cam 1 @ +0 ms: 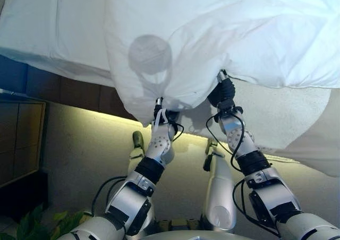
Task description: Make the bed neatly
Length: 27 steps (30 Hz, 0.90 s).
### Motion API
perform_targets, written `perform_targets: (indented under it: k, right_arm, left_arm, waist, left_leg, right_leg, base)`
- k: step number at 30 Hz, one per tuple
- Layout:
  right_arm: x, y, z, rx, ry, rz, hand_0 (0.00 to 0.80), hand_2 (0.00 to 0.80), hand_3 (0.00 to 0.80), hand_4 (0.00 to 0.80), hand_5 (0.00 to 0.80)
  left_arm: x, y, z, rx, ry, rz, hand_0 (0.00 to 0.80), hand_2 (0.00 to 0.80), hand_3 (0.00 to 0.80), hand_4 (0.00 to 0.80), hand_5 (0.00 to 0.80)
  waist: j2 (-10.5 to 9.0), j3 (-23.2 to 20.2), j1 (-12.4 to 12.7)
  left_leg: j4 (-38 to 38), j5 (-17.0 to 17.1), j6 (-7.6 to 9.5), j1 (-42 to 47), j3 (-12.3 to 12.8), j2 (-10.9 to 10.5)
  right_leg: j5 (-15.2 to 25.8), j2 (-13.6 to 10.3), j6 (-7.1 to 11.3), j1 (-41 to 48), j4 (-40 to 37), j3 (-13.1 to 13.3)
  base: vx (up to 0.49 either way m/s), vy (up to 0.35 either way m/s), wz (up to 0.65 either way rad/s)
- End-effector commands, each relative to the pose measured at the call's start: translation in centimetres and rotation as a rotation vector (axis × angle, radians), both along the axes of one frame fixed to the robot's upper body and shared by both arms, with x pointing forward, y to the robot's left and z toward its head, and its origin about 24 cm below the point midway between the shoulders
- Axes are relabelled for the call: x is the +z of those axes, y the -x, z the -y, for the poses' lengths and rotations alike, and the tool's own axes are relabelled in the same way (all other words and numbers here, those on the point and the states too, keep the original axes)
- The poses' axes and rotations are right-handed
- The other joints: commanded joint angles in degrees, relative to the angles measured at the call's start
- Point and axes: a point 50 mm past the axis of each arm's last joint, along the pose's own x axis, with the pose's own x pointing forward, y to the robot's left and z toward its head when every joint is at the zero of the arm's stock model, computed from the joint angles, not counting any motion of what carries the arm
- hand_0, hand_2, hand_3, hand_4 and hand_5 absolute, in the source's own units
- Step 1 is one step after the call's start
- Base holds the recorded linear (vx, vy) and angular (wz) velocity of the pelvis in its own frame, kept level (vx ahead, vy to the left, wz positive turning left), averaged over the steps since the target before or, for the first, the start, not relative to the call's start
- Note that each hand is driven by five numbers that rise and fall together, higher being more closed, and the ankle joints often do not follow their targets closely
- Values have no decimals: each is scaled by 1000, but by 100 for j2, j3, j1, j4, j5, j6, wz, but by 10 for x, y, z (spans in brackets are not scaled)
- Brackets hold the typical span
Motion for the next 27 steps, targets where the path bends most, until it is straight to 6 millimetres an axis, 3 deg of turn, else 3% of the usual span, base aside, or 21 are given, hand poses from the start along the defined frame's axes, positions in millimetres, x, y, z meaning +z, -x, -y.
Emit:
perform_targets:
  k: [1,6,8,10,11,12,13,18,27]
  right_arm:
    - [14,6,6,-71,-90,114,800,800,800,800,800]
    - [-34,11,22,-135,-95,-20,800,800,800,800,800]
    - [-67,16,43,-146,-105,-57,800,800,800,800,800]
    - [-80,18,59,-150,-141,-66,797,797,797,797,797]
    - [-90,22,80,-175,-181,-72,505,505,505,505,505]
    - [-91,22,86,-181,-201,-69,370,370,370,370,370]
    - [-94,24,103,-205,-239,-67,0,0,0,0,0]
    - [-87,24,143,-279,-328,-52,0,0,0,0,0]
    - [-53,26,191,-386,-435,102,0,0,0,0,0]
  left_arm:
    - [7,-8,-13,11,-28,66,800,800,800,800,800]
    - [-7,-12,-38,-3,-126,91,800,800,800,800,800]
    - [-3,-13,-51,-65,-340,186,800,800,800,800,800]
    - [-1,-13,-58,-87,-466,245,800,800,800,800,800]
    - [0,-12,-69,-102,-581,296,800,800,800,800,800]
    - [1,-12,-71,-105,-619,312,800,800,800,800,800]
    - [1,-12,-80,-103,-678,326,800,800,800,800,800]
    - [-1,-14,-99,-98,-714,330,800,800,800,800,800]
    - [-9,-8,-107,-70,-626,363,800,800,800,800,800]
  waist:
    - [-61,-367,188]
    - [-23,-490,295]
    - [58,-498,378]
    - [126,-498,433]
    - [210,-498,502]
    - [243,-489,527]
    - [327,-491,587]
    - [546,-444,712]
    - [900,-296,724]
  left_leg:
    - [-234,845,-65,-415,-405,220]
    - [-198,767,-24,-296,-458,210]
    - [-171,721,-3,-286,-479,196]
    - [-147,702,-9,-294,-482,199]
    - [-144,697,-18,-309,-491,178]
    - [-138,693,-19,-318,-496,171]
    - [-164,696,-20,-328,-492,139]
    - [-199,716,-37,-376,-465,25]
    - [-144,728,-30,-560,-351,-178]
  right_leg:
    - [590,-620,458,563,-563,-86]
    - [543,-636,441,732,-554,-77]
    - [506,-652,443,744,-518,-99]
    - [480,-659,449,740,-493,-116]
    - [457,-672,458,735,-482,-130]
    - [448,-675,459,731,-478,-133]
    - [434,-685,464,727,-483,-151]
    - [390,-748,473,669,-451,-188]
    - [279,-893,473,288,-187,-28]
  base:
    - [57,-77,-2]
    - [41,-41,2]
    - [8,-37,2]
    - [2,-13,-2]
    - [-1,-10,3]
    - [-10,7,5]
    - [-12,17,6]
    - [-33,44,4]
    - [-33,80,4]
